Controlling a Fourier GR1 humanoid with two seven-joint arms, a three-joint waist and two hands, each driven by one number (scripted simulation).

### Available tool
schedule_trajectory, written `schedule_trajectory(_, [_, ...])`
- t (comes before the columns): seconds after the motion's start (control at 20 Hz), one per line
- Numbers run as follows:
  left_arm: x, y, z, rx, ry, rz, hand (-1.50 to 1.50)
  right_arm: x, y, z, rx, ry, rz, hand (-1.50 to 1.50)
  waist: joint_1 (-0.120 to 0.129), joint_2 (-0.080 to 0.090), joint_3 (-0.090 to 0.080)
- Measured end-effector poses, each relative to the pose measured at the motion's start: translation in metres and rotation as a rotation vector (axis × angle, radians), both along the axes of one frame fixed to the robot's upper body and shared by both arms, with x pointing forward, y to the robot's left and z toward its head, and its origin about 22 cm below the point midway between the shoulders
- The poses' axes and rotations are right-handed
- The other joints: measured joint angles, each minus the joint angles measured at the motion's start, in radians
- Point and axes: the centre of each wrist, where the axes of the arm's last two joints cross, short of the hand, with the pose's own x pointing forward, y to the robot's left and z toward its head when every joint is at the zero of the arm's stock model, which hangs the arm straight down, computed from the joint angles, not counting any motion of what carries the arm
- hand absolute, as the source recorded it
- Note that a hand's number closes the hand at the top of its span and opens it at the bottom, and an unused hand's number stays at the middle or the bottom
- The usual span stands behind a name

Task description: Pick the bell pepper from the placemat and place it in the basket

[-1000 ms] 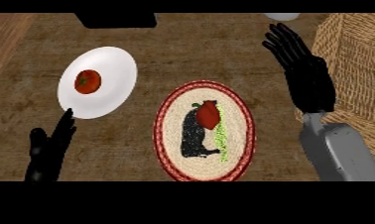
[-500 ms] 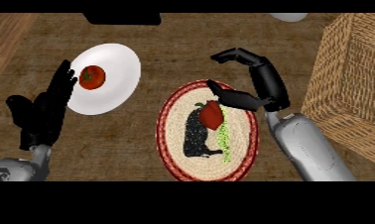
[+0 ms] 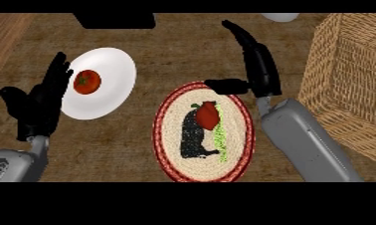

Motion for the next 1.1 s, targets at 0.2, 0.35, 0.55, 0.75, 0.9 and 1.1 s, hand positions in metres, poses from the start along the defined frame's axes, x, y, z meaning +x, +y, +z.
schedule_trajectory(0.2, [0.001, 0.003, -0.001, 0.001, 0.004, 0.004, 0.00, 0.003, -0.008, 0.016, -0.243, 0.188, 0.029, -1.50, -0.009, -0.007, -0.002])
schedule_trajectory(0.35, [0.001, 0.004, -0.003, 0.004, 0.008, 0.004, 0.00, 0.001, -0.007, 0.032, -0.388, 0.343, 0.075, -1.50, -0.012, -0.008, -0.002])
schedule_trajectory(0.55, [0.001, 0.003, -0.002, -0.001, 0.005, 0.002, 0.00, -0.009, -0.009, 0.068, -0.478, 0.474, 0.127, -1.50, -0.009, -0.005, 0.001])
schedule_trajectory(0.75, [0.003, 0.002, -0.004, 0.003, -0.002, -0.004, 0.00, -0.023, -0.010, 0.092, -0.492, 0.548, 0.146, -1.50, -0.001, 0.001, 0.002])
schedule_trajectory(0.9, [0.006, 0.000, -0.001, -0.002, -0.005, -0.011, 0.00, -0.033, -0.010, 0.096, -0.466, 0.559, 0.148, -1.50, 0.005, 0.004, 0.003])
schedule_trajectory(1.1, [0.006, -0.001, -0.001, -0.004, -0.006, -0.015, 0.00, -0.042, -0.015, 0.084, -0.413, 0.541, 0.141, -1.50, 0.010, 0.006, 0.004])
